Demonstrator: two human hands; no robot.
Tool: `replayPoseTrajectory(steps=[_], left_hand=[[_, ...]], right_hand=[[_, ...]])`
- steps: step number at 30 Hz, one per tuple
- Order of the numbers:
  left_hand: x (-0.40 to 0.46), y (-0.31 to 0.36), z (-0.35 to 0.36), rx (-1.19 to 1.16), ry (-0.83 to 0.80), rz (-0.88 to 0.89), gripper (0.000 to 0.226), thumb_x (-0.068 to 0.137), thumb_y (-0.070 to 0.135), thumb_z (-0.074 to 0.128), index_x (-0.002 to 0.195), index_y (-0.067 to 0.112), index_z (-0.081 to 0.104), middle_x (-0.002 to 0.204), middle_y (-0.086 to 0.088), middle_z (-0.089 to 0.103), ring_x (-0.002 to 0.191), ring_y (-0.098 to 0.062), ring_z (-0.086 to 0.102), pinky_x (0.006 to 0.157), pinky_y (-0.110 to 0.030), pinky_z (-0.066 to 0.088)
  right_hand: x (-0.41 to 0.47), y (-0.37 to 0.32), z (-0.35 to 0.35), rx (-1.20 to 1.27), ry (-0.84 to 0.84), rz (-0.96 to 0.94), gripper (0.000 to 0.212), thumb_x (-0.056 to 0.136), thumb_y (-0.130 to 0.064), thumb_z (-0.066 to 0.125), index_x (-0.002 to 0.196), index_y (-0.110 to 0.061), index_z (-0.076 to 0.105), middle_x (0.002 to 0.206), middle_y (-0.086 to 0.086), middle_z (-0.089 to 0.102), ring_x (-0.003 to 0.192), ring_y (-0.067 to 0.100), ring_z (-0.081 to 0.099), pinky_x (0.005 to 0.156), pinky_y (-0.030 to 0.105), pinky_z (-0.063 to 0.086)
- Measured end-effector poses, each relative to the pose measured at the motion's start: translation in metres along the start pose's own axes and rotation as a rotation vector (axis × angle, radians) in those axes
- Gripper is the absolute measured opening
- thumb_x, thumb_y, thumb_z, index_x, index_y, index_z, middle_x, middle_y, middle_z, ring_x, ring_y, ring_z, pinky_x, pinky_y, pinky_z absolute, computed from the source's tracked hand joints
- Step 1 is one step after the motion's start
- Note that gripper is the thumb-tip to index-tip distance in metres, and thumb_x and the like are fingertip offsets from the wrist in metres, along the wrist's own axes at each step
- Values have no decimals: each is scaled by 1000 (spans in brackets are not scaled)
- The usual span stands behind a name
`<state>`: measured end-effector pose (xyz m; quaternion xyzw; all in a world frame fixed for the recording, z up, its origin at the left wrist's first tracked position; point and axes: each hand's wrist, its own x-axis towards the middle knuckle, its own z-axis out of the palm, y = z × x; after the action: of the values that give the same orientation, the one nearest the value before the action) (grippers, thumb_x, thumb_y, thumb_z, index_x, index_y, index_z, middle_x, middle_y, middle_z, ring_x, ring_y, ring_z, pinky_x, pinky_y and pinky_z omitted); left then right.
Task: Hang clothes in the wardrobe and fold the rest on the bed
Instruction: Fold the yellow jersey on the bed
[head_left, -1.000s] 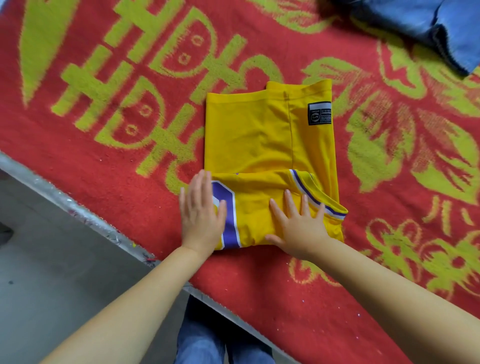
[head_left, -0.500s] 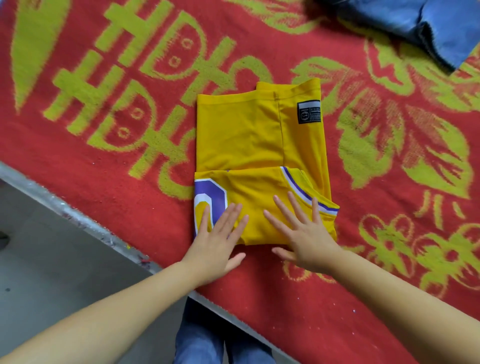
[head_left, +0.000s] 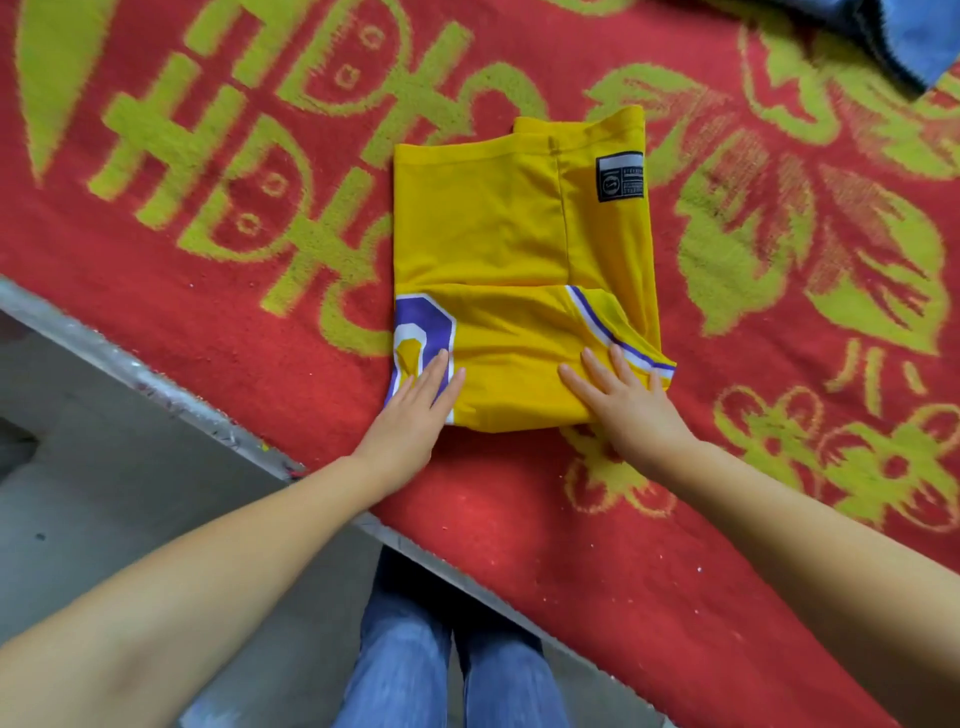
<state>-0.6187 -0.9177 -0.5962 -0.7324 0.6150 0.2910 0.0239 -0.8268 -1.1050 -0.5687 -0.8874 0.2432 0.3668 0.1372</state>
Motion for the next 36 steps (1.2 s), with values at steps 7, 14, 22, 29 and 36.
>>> replayPoseTrajectory(steps=[7,14,22,29,36], left_hand=[[-27,10,-41,-226,-644,2,71,89,-13,30,152,16,16,158,-11,17,143,-24,23,111,-28,25],[43,-45,-159,-653,-909,-129,29,82,-14,32,72,10,44,52,4,51,46,-13,48,45,-23,39],[154,-105,-163,-380,-370,-379,34,89,3,46,121,10,56,113,-14,56,101,-30,56,83,-38,47],[88,-28,-77,89,365,-131,74,88,42,41,151,9,21,155,-18,25,144,-30,22,112,-62,12],[52,9,-3,152,18,-213,116,82,33,61,135,31,-42,150,-16,-34,144,-38,-15,108,-67,6]], right_hand=[[-29,-9,-38,-7,-476,-216,78,92,5,38,153,-32,7,157,6,22,136,33,34,93,31,45],[11,26,-151,74,-467,-69,25,86,4,42,90,-16,57,90,6,60,73,18,51,57,27,40],[121,48,-160,137,71,224,54,91,-3,44,144,-16,40,141,18,45,129,36,42,104,51,34],[66,-17,-71,1,490,-171,85,78,-37,67,151,-25,26,159,14,17,146,39,9,103,74,13],[54,-12,-12,-74,242,45,117,79,-24,66,141,-42,-32,151,3,-38,139,39,-30,101,77,4]])
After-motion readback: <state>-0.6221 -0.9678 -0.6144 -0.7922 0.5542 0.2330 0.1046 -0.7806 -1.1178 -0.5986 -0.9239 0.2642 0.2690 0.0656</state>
